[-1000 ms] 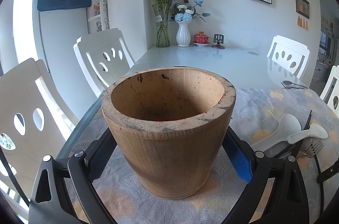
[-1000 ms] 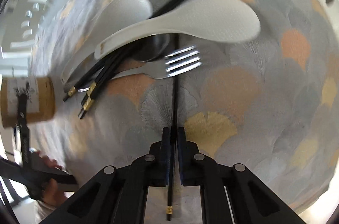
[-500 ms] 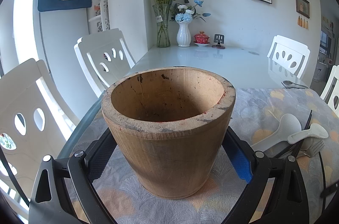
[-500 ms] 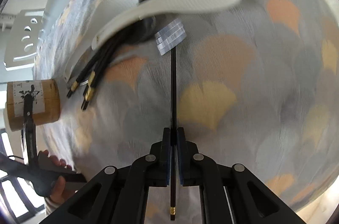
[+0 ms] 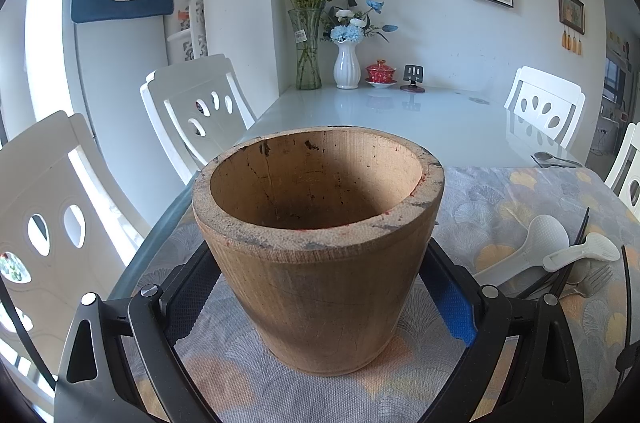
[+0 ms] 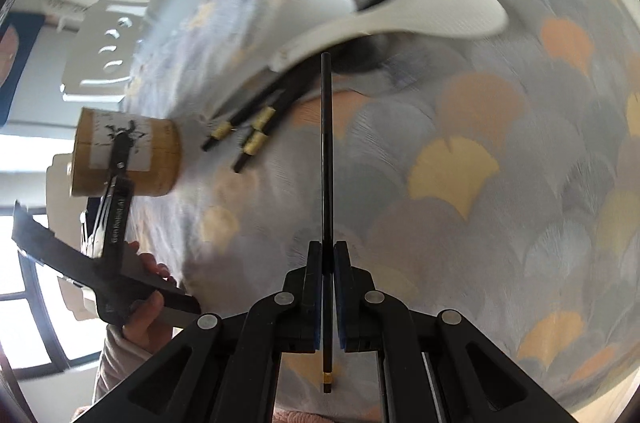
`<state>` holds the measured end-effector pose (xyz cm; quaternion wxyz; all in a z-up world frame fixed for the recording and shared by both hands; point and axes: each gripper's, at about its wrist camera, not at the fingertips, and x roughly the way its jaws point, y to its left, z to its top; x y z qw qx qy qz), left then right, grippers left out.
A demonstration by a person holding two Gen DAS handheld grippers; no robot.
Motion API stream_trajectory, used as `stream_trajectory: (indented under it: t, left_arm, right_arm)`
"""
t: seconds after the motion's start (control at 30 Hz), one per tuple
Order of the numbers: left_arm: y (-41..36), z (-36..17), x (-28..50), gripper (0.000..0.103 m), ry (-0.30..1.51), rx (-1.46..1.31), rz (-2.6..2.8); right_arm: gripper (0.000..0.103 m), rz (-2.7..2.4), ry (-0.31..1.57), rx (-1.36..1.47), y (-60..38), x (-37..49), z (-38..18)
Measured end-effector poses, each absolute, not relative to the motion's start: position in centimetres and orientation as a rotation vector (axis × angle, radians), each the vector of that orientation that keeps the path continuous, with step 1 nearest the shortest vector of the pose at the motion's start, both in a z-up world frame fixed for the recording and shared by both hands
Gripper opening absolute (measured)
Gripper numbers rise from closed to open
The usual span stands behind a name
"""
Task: Organize utensils
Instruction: 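Lift the chopstick with the right tool and drop it into the pot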
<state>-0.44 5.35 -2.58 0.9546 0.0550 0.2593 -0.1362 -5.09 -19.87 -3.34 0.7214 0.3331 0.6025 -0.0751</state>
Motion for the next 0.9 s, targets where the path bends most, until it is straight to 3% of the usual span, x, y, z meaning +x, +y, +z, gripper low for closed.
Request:
stream_trajectory:
  t: [0.9]
  left_arm:
    - [5.3, -2.4, -0.4, 0.097, 0.530, 0.106, -0.281]
  right_arm:
    - [0.005, 0.103, 1.081, 0.391, -12.8, 2.1, 5.3]
